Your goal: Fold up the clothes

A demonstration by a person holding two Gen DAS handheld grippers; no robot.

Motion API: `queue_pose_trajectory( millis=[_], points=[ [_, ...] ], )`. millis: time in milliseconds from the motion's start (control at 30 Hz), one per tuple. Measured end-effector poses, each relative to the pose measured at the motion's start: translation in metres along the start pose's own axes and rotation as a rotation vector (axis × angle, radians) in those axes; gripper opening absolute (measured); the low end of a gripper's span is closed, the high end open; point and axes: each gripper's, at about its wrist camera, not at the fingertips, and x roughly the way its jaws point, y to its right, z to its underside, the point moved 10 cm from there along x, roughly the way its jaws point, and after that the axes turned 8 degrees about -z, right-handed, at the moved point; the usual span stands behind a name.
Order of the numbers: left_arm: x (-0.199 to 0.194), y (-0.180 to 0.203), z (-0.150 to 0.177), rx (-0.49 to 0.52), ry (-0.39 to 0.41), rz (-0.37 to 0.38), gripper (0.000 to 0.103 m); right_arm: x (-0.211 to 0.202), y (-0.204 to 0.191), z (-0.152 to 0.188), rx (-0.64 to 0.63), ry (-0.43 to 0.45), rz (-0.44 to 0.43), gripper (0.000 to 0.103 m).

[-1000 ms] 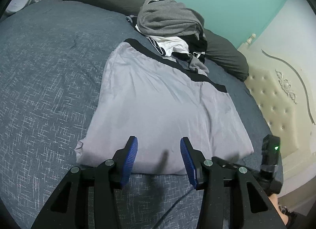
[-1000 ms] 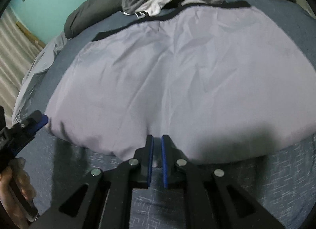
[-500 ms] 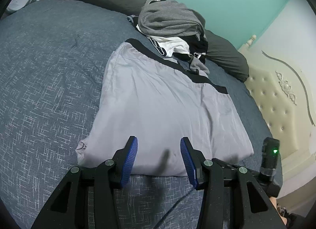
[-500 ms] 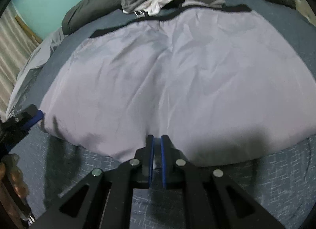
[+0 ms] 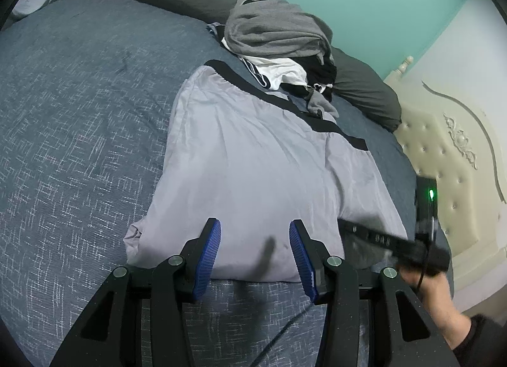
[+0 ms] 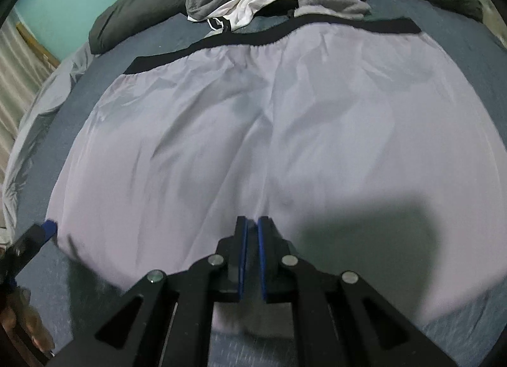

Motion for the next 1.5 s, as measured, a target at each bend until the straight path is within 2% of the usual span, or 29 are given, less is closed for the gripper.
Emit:
queue_pose_trajectory(
  millis=[267,400,533,867,1067,1267,1500],
  points=[
    [0.002,-0.002,0.001,0.003,-0.006,-0.002,0.049,0.02,0.006,-0.052,-0.021,-0.057,0.053,0.004],
    [0.005,-0.005,0.002,0.001,-0.012,-0.004,0.049,0.034,0.011,-0.077,0.009,-0.075,0.058,0.004],
    [0.008,-0.007,0.003,-0.001,-0.018,-0.006,0.049,0.047,0.015,-0.106,0.017,-0.072,0.068,0.004],
    [0.011,-0.009,0.003,-0.003,-0.022,-0.012,0.049,0.067,0.029,-0.153,0.069,-0.051,0.043,0.004],
    [0.014,-0.011,0.001,-0.005,-0.024,-0.018,0.049,0.074,0.029,-0.168,0.061,-0.025,0.042,0.005],
    [0.015,-0.011,0.001,-0.013,-0.025,-0.014,0.05,0.042,0.014,-0.138,0.022,-0.03,-0.021,0.005],
    [0.008,-0.009,-0.001,-0.02,-0.011,-0.014,0.05,0.007,-0.005,-0.053,0.007,-0.056,-0.09,0.005]
  ],
)
